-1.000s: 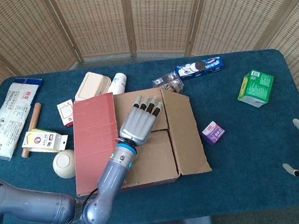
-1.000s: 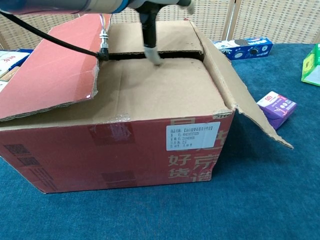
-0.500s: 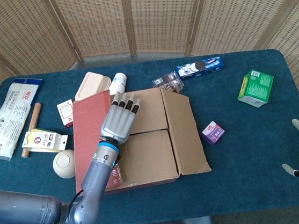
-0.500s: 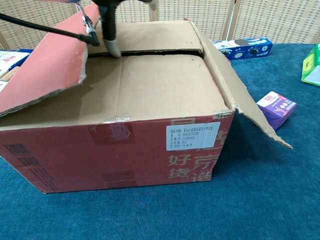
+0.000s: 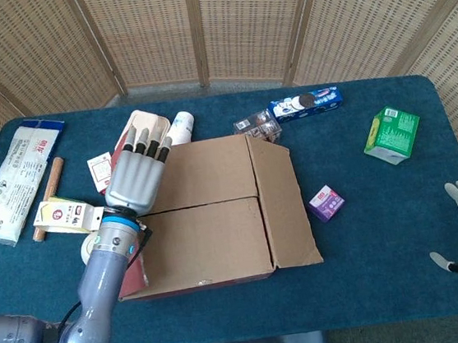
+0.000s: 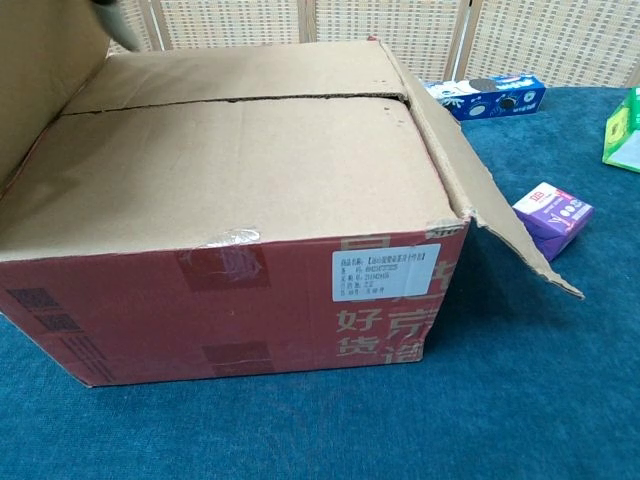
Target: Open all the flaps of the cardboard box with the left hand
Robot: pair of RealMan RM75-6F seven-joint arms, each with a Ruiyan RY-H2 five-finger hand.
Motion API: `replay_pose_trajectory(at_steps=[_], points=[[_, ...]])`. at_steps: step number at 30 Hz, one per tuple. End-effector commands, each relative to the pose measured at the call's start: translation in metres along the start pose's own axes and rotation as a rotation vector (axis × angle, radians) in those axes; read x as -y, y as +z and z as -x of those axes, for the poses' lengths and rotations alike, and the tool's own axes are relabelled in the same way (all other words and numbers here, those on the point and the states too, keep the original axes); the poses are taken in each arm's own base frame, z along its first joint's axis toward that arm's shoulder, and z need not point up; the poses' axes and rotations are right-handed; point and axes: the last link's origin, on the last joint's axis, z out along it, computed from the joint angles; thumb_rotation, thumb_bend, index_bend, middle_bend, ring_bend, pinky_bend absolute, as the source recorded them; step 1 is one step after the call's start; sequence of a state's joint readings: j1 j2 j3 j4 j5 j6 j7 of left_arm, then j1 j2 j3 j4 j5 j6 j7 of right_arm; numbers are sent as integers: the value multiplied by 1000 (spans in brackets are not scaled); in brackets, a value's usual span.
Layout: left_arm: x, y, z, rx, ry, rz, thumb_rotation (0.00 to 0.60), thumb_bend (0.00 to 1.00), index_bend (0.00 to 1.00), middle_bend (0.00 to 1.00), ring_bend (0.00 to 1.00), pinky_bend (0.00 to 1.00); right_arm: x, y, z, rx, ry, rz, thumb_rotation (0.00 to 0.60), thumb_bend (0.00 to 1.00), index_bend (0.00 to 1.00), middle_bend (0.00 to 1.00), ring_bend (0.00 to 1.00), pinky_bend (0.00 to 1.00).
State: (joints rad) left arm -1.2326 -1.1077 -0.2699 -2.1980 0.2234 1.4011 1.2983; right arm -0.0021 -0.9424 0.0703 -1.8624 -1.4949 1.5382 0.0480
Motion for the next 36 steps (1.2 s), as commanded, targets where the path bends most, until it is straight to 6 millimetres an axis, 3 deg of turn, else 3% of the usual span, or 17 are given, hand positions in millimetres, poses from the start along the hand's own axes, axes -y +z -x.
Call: replay_pose_trajectory(at_steps=[1,12,22,28,36], points=[[23,-12,4,8,-18,-38,600,84,0,0,0,55,1,-1,0,1,0,-2,600,0,0,0,0,0],[94,-46,23,25,-22,-150,600,85,0,0,0,58,4,-3,1,8,-1,-20,600,0,0,0,0,0],[137,-67,80,98,-98,-177,600,84,0,0,0,66,8,-5,5,19,-9,-34,600,0,0,0,0,0],[132,-61,98,38,-184,-111,600,84,0,0,0,69,8,-6,6,20,-15,-34,600,0,0,0,0,0],[99,-50,107,-28,-251,12,600,84,0,0,0,69,7,-5,7,23,-21,-28,600,0,0,0,0,0]])
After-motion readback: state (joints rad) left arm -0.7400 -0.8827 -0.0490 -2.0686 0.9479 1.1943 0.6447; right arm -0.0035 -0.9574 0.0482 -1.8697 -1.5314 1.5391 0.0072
